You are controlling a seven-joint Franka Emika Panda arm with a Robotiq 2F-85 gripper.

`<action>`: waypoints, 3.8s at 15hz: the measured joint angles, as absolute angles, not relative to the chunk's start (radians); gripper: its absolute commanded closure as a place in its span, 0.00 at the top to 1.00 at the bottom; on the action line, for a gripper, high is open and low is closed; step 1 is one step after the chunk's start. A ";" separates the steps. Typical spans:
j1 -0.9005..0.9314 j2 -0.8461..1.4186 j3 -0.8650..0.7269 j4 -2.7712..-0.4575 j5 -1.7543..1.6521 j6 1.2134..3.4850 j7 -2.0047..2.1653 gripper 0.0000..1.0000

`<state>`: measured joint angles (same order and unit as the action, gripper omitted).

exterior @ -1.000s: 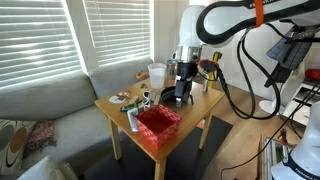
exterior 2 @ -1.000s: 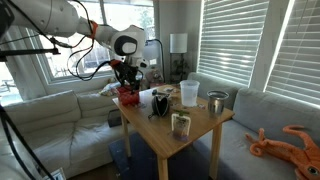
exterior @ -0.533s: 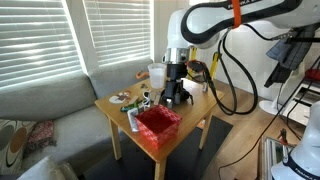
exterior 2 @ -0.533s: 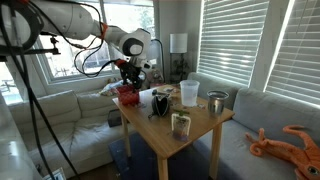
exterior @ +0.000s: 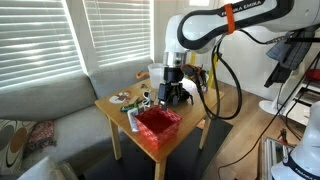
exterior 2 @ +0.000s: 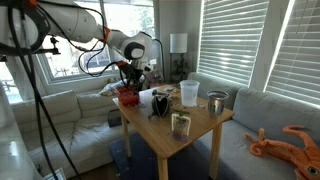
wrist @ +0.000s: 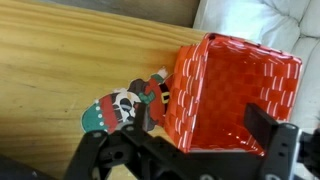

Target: Move the red basket backwards

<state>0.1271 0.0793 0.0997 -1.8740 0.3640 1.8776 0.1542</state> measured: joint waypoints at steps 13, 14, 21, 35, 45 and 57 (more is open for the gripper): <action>0.137 0.150 0.122 -1.851 0.345 1.859 0.315 0.00; 0.137 0.150 0.122 -1.850 0.341 1.847 0.324 0.00; 0.150 0.040 0.149 -1.859 0.340 1.897 0.234 0.01; 0.083 -0.184 0.080 -1.913 0.404 2.080 0.352 0.01; 0.000 0.121 0.001 -1.590 0.408 2.075 0.544 0.05; -0.012 0.383 -0.001 -1.282 0.501 1.739 0.655 0.01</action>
